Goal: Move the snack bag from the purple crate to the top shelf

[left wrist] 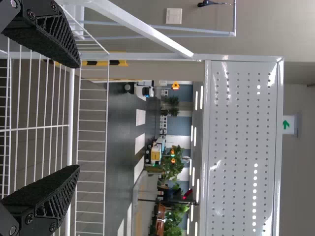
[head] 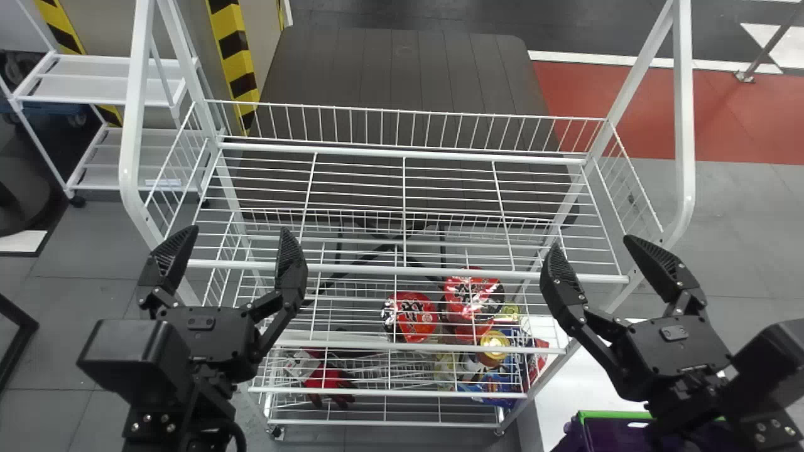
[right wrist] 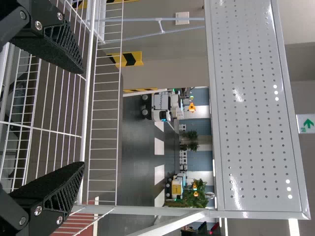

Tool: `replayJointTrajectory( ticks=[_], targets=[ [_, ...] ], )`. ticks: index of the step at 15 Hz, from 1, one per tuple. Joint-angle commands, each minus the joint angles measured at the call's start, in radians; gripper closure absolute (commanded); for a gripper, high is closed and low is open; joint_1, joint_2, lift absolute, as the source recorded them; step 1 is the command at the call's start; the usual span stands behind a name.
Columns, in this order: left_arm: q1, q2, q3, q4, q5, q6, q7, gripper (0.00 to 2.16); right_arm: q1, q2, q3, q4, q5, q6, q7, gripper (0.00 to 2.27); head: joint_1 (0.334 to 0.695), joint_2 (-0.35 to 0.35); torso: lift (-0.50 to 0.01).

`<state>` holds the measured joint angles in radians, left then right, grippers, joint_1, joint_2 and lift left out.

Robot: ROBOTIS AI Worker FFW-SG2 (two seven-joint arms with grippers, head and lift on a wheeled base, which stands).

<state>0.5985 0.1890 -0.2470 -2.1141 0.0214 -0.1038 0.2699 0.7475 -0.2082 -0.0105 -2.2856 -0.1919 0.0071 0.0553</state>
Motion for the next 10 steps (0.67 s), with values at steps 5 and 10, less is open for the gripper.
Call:
replayJointTrajectory(
  ticks=[5, 10],
  targets=[
    [0.007, 0.004, -0.005, -0.003, -0.001, -0.001, 0.008, 0.08, 0.01, 0.001, -0.003, 0.0, -0.001, -0.02, 0.005, 0.16, 0.695, -0.075, -0.001],
    [0.023, 0.007, -0.005, -0.017, -0.004, -0.01, 0.008, 0.08, 0.026, 0.001, -0.003, -0.002, -0.001, -0.048, 0.006, 0.16, 0.695, -0.075, -0.001]
  ],
)
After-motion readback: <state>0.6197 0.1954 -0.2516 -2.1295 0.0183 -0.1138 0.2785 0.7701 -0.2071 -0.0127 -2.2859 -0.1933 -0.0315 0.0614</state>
